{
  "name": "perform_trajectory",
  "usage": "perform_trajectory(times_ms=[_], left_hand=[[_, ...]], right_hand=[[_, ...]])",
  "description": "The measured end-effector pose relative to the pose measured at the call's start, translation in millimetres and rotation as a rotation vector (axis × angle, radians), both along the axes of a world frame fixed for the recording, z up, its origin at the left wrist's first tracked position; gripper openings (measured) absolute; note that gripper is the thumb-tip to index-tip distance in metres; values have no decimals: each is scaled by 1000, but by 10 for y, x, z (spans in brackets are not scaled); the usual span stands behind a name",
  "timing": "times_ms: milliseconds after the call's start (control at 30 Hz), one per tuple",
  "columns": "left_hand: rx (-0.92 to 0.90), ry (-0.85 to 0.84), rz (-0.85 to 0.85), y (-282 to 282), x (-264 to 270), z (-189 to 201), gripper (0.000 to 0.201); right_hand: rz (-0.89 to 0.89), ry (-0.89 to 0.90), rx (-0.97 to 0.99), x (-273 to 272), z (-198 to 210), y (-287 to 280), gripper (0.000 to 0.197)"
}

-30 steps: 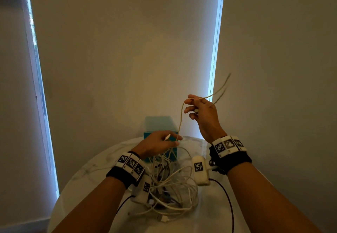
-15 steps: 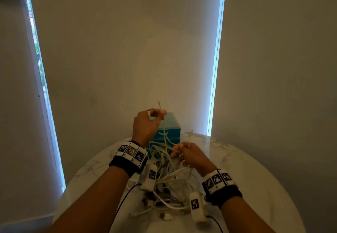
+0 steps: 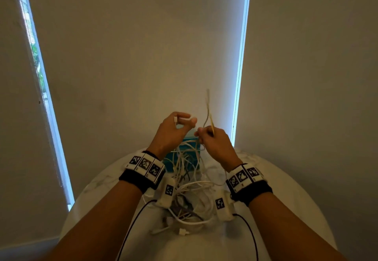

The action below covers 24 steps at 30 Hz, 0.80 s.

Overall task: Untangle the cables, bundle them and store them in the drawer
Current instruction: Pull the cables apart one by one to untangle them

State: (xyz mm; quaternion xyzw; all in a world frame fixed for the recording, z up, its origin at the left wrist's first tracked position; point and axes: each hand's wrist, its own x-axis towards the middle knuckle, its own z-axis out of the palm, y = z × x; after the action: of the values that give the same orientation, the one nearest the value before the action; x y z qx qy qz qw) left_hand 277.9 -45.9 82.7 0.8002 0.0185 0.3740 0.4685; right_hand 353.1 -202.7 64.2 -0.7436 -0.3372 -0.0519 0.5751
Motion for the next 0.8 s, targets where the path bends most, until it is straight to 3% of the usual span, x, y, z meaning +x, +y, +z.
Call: perform_trajectory(times_ms=[133, 267, 333, 400, 500, 633, 800], left_hand=[[182, 270, 9, 206, 10, -304, 36], [233, 340, -8, 243, -46, -425, 7], [280, 443, -53, 220, -70, -468, 15], [321, 515, -99, 210, -75, -514, 24], [371, 503, -141, 197, -65, -535, 28], [360, 474, -184, 98, -50, -486, 32], [300, 384, -60, 38, 24, -470, 19]], right_hand=[[25, -14, 42, 13, 164, -30, 39], [-35, 70, 149, 109, 280, -86, 40], [2, 86, 94, 123, 316, -106, 39], [-14, 87, 206, 141, 373, -128, 36], [-2, 170, 378, 149, 470, -145, 31], [75, 216, 431, 99, 458, -98, 30], [191, 293, 477, 41, 336, -134, 29]])
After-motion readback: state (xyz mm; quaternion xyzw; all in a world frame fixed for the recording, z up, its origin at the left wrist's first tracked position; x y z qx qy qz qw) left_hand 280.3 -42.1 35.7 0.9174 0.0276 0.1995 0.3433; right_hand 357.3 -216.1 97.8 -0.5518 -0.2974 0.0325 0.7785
